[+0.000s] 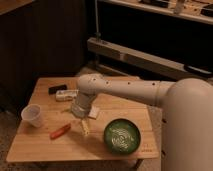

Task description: Place the pepper in the ceramic cup

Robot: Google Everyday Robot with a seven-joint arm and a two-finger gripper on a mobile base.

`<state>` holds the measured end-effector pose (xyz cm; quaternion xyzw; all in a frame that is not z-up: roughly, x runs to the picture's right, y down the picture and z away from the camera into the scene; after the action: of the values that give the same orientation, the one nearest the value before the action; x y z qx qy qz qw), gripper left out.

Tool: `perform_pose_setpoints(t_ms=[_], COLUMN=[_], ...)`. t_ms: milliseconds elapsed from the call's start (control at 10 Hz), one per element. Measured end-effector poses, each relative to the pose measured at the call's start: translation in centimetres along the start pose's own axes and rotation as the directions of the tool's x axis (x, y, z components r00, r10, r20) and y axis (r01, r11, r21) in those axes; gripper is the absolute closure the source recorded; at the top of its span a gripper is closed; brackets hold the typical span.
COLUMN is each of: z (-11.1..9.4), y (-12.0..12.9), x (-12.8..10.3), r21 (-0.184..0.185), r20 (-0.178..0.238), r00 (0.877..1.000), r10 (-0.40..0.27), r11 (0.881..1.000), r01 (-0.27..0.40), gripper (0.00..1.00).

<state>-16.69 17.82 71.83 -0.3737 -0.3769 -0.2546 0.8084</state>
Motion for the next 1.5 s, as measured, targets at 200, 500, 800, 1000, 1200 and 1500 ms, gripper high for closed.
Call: perform_pose_setpoints(t_ms=[200, 500, 800, 1000, 1200, 1500], z=[0.01, 0.01, 0.02, 0.02, 0.08, 0.16], y=[0.02, 0.02, 0.02, 0.02, 0.1, 0.13], x=[-0.01, -0.01, -0.02, -0.01, -0.02, -0.09], r21=[-0.002, -0.002, -0.002, -0.002, -0.006, -0.01], r20=[0.0, 0.0, 0.0, 0.0, 0.005, 0.011], r00=[1.0, 1.0, 1.0, 1.0, 1.0, 1.0], r10=[0.0, 0.0, -0.001, -0.001, -0.002, -0.005], r11=[1.0, 1.0, 1.0, 1.0, 1.0, 1.0], r01=[0.0, 0.0, 0.001, 0.001, 0.002, 0.006], gripper=[0.0, 0.0, 0.0, 0.0, 0.0, 0.0])
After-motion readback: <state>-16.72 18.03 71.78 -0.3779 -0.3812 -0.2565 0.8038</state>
